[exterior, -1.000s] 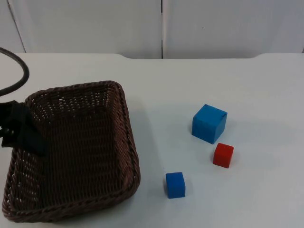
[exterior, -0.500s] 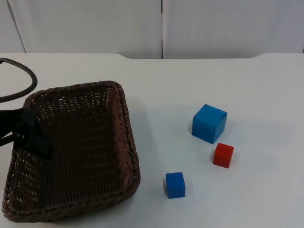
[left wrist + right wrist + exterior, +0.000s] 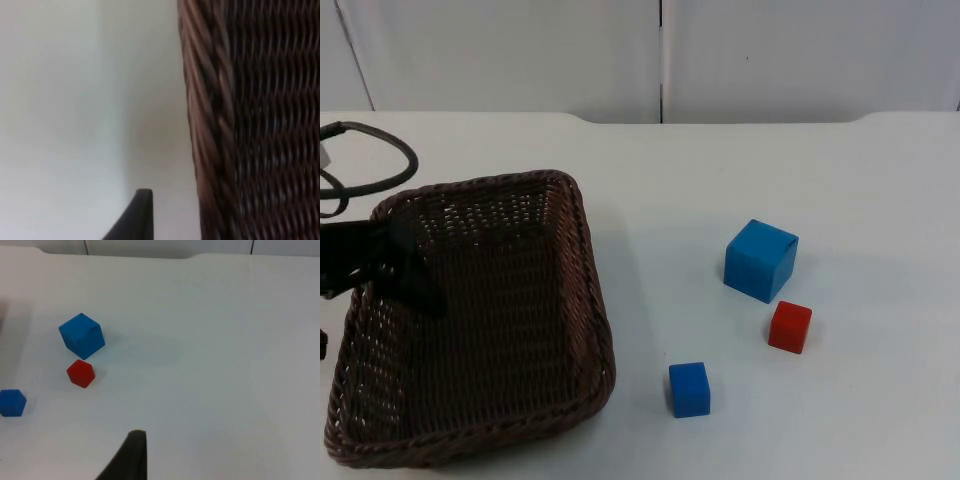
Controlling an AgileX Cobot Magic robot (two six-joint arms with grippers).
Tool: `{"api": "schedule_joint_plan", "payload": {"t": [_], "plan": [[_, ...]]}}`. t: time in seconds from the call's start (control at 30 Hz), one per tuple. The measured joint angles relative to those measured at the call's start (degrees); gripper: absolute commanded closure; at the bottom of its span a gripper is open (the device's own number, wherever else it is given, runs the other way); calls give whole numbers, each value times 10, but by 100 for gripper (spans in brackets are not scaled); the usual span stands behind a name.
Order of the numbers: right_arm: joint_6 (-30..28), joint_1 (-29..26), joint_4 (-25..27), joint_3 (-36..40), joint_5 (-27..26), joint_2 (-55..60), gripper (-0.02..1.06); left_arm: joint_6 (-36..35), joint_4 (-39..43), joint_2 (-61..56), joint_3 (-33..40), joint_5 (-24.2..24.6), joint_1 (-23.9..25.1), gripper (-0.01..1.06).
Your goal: Pick up the basket with the left hand and place the largest block into the basket with the right hand.
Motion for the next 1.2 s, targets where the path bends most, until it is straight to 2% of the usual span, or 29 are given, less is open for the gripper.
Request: {"api": "schedule_joint_plan", "payload": {"t": [0.53,0.9,0.97,1.07,1.1,1.2], "plan": [[0,0,0,0,0,0,-1,3,0,95,-97,4,0,0],[0,0,0,0,0,0,-1,24,0,138,-102,4,0,1],[0,0,0,0,0,0,-1,28,0,141,-102,4,0,5],[0,0,0,0,0,0,-1,29,0,143,-103,4,0,21],[0,0,0,0,0,0,-1,29,0,146,-103,4,0,21],[0,0,0,0,0,0,-1,30,0,148,-103,4,0,40]]}}
